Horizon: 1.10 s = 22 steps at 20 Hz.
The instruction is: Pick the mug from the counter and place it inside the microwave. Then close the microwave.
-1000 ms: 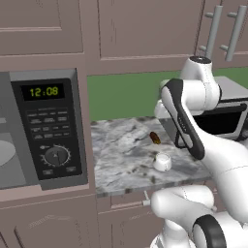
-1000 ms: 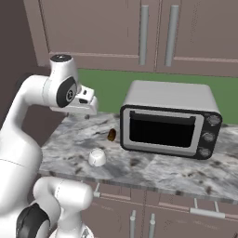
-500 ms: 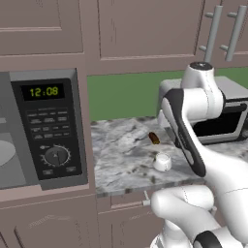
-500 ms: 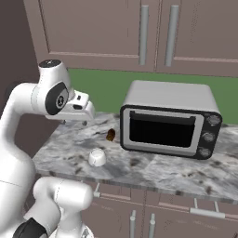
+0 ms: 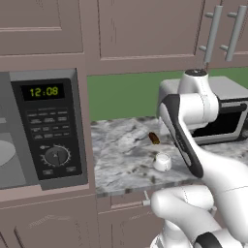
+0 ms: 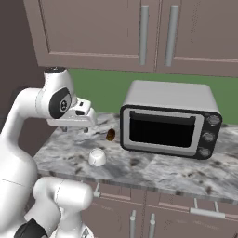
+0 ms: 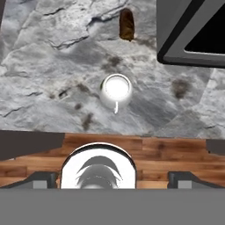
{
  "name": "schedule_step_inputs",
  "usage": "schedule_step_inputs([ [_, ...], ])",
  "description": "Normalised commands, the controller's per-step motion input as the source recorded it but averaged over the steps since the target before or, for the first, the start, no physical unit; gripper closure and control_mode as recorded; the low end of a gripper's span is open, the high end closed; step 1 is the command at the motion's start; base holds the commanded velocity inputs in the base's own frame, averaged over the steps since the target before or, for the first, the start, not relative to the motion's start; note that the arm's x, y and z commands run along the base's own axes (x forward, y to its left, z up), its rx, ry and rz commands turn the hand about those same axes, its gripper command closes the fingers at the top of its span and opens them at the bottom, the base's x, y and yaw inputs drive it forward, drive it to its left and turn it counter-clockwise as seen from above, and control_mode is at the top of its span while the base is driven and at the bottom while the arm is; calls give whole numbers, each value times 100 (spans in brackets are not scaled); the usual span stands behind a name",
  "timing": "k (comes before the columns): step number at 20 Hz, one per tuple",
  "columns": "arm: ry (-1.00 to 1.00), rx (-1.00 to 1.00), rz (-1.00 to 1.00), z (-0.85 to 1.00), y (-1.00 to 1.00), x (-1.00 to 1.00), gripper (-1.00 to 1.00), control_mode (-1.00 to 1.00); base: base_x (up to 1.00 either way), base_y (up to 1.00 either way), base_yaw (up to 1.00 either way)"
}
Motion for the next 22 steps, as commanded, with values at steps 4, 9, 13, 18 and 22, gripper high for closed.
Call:
schedule_step_inputs([
  [4, 0, 9, 0, -37, 0, 0, -100, -100, 0, 0, 0],
  [9, 0, 8, 0, -42, 0, 0, -100, -100, 0, 0, 0],
  [13, 0, 1, 0, -42, 0, 0, -100, -100, 0, 0, 0],
  [18, 0, 0, 0, -39, 0, 0, -100, -100, 0, 0, 0],
  [22, 0, 0, 0, -33, 0, 1, -100, -100, 0, 0, 0],
])
